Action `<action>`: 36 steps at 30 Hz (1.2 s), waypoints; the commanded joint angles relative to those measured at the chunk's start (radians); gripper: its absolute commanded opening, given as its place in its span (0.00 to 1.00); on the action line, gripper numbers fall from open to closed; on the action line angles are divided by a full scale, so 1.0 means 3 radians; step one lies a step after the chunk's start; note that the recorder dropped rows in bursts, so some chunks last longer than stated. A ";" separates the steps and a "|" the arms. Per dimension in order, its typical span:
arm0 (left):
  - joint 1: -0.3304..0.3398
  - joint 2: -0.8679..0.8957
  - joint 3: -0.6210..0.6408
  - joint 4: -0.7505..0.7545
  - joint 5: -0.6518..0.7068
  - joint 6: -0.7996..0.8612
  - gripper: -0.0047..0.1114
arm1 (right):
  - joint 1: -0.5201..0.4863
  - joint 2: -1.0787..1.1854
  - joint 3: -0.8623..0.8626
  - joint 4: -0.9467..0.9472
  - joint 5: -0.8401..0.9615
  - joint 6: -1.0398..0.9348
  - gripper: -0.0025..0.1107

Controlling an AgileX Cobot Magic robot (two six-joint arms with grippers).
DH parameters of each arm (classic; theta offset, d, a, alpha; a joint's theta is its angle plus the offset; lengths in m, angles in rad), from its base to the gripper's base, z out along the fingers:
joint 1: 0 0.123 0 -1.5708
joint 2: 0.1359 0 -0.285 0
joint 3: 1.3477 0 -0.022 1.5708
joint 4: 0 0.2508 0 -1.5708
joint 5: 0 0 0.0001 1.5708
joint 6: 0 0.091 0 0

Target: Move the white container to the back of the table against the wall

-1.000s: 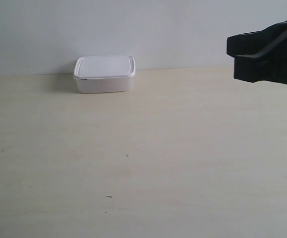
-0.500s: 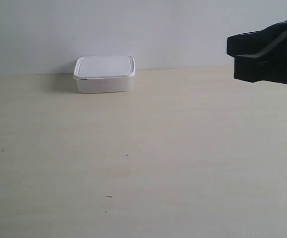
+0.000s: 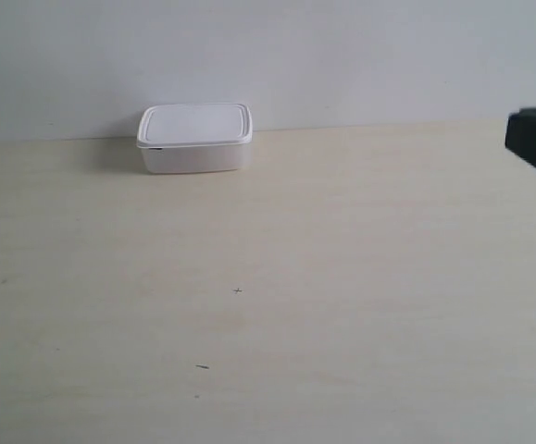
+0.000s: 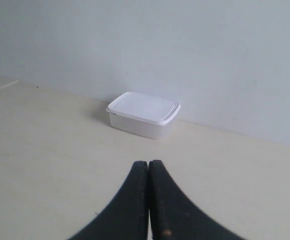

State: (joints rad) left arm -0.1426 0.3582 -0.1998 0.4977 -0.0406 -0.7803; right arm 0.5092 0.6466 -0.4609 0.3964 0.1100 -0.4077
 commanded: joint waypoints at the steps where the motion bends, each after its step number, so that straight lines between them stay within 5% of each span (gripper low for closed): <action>1: 0.0286 -0.0287 0.0426 0.0442 -0.0528 -0.0012 0.04 | -0.0017 -0.0279 0.0391 -0.0116 0.0000 0.0004 0.02; 5: 0.0555 -0.0502 0.0666 0.0471 -0.1167 -0.0028 0.04 | -0.0017 -0.0435 0.0625 -0.0133 0.0000 0.0004 0.02; 11: 0.0679 -0.0558 0.0666 0.0549 -0.0807 -0.0028 0.04 | -0.0100 -0.0630 0.0849 -0.0274 0.0000 0.0004 0.02; 24: 0.0674 -0.0545 0.0666 0.0276 -0.0272 -0.0034 0.04 | -0.1154 -0.1487 0.1488 -0.0357 0.0000 0.0004 0.02; 36: 0.0674 -0.0545 0.0666 -0.0100 0.0304 -0.0028 0.04 | -0.1179 -0.1732 0.1536 -0.0357 0.0076 0.0004 0.02</action>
State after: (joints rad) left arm 0.0584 0.1965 -0.0003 0.5025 0.0291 -0.7851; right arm 0.1614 0.1296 -0.0050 0.2980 0.1339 -0.4077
